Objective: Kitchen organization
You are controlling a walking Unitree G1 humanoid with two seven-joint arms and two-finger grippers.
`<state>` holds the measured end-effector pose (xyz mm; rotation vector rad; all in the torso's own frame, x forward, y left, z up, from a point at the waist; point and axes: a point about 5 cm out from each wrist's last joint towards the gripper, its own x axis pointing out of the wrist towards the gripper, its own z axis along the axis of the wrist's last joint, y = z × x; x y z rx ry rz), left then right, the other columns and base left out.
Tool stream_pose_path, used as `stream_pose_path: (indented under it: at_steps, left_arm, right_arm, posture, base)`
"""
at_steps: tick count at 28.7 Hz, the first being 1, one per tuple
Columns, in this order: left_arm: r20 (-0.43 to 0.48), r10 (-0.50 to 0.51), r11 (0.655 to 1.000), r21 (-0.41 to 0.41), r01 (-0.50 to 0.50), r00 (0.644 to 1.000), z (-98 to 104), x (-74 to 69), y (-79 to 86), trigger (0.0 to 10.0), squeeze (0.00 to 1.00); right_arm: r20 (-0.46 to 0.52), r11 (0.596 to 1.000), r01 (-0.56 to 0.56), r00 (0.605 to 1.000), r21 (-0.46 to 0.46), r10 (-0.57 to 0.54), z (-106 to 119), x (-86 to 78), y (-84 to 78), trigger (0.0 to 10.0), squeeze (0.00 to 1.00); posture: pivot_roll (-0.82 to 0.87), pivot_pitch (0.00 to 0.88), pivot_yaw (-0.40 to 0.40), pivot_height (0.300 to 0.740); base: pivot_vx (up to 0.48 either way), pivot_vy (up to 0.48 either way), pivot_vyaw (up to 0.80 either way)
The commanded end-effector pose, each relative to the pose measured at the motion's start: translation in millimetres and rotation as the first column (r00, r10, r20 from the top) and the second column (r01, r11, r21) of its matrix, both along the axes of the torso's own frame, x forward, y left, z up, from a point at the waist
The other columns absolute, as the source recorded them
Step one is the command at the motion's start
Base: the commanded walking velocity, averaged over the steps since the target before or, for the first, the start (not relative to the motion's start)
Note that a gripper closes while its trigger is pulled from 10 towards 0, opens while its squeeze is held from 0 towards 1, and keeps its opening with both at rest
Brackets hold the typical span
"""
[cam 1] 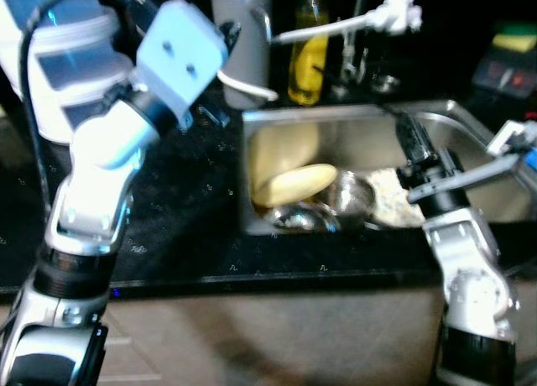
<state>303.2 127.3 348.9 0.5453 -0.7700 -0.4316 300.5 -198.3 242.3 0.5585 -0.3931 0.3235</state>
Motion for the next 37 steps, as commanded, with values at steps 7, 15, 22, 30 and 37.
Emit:
stream_pose_path:
  at_steps: [7,15,22,30,37]
  left_arm:
    - [-0.051,-0.064,0.997,-0.054,0.061,0.997,-5,1.8,-2.4,10.0,0.00]
    - [-0.154,-0.229,0.966,-0.157,0.205,0.961,-23,9.5,-11.1,10.0,0.00]
    - [-0.188,-0.251,0.959,-0.183,0.217,0.950,-40,19.1,-14.6,10.0,0.00]
    - [-0.213,-0.134,0.988,-0.104,0.114,0.968,-74,38.6,-22.2,10.0,0.14]
    - [-0.213,-0.154,0.985,-0.108,0.133,0.965,-80,42.5,-30.6,10.0,1.00]
  right_arm:
    - [-0.088,0.987,0.042,0.995,-0.153,-0.056,-15,4.4,-0.4,10.0,0.00]
    - [-0.256,0.914,0.062,0.950,-0.401,-0.177,-41,12.2,-5.6,10.0,0.00]
    - [-0.313,0.875,0.015,0.931,-0.484,-0.189,-49,11.4,-2.7,10.0,0.00]
    - [-0.332,0.817,-0.014,0.917,-0.576,-0.219,-55,10.1,-1.6,10.0,0.00]
    - [-0.305,0.821,0.006,0.927,-0.571,-0.220,-50,8.8,-0.2,10.0,0.91]
  posture:
    - [-0.09,0.000,0.020,0.740]
    - [-0.09,0.000,0.019,0.740]
    - [-0.09,0.000,0.021,0.740]
    - [-0.13,0.000,0.023,0.740]
    - [-0.14,0.000,0.027,0.740]
  base:
    - [0.000,0.000,0.00]
    - [0.000,0.000,0.00]
    - [0.000,0.000,0.00]
    - [0.000,0.000,0.00]
    - [0.000,0.000,0.00]
